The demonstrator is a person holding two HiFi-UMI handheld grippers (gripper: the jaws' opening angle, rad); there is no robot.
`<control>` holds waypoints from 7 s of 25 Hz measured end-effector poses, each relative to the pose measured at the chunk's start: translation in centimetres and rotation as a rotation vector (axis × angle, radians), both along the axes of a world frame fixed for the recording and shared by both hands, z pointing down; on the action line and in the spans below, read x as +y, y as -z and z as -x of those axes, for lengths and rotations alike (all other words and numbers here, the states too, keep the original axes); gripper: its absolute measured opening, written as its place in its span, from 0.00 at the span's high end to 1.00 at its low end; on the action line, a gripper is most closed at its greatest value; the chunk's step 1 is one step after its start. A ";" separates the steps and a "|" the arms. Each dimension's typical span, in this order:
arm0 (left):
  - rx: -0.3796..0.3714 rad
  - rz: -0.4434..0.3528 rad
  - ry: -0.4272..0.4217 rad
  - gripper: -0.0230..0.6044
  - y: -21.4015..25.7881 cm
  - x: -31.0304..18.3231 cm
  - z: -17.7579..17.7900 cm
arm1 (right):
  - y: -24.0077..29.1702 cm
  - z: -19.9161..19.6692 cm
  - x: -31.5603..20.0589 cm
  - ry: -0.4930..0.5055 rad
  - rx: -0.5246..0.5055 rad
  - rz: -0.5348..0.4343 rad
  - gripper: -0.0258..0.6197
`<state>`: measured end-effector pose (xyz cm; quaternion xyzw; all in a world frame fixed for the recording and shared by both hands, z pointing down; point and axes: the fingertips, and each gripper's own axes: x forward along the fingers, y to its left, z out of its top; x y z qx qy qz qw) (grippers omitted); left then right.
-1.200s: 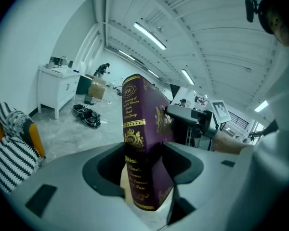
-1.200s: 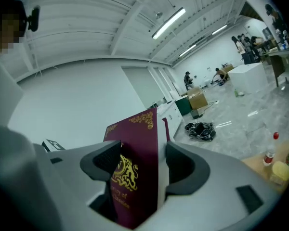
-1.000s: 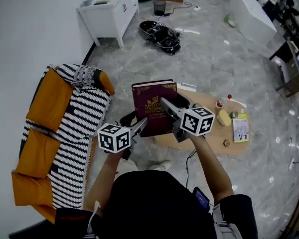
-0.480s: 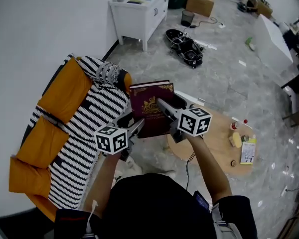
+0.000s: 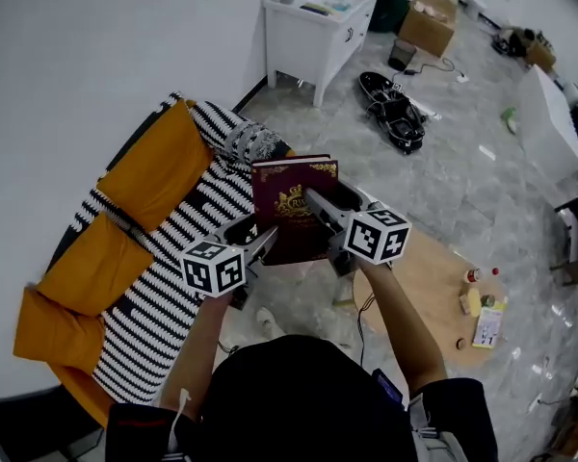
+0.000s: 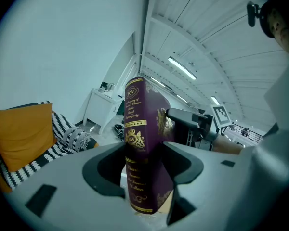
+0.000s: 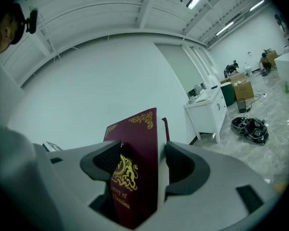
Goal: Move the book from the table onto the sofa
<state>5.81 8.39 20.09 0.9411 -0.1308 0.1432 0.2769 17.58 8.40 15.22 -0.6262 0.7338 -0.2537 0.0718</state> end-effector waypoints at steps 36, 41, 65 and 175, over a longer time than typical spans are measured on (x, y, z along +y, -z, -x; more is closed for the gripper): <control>-0.010 0.151 0.461 0.57 -7.3 -22.9 16.3 | -7.7 17.4 -28.2 0.455 -0.003 0.146 0.50; -0.013 0.187 0.497 0.57 -10.0 -25.7 16.6 | -10.6 17.9 -31.5 0.492 -0.005 0.182 0.50; -0.035 0.356 0.571 0.57 -27.4 -33.5 17.2 | -29.0 19.1 -40.9 0.576 -0.036 0.358 0.50; -0.032 0.383 0.765 0.87 -40.4 -34.6 22.1 | -45.2 21.5 -38.0 0.721 0.107 0.553 0.77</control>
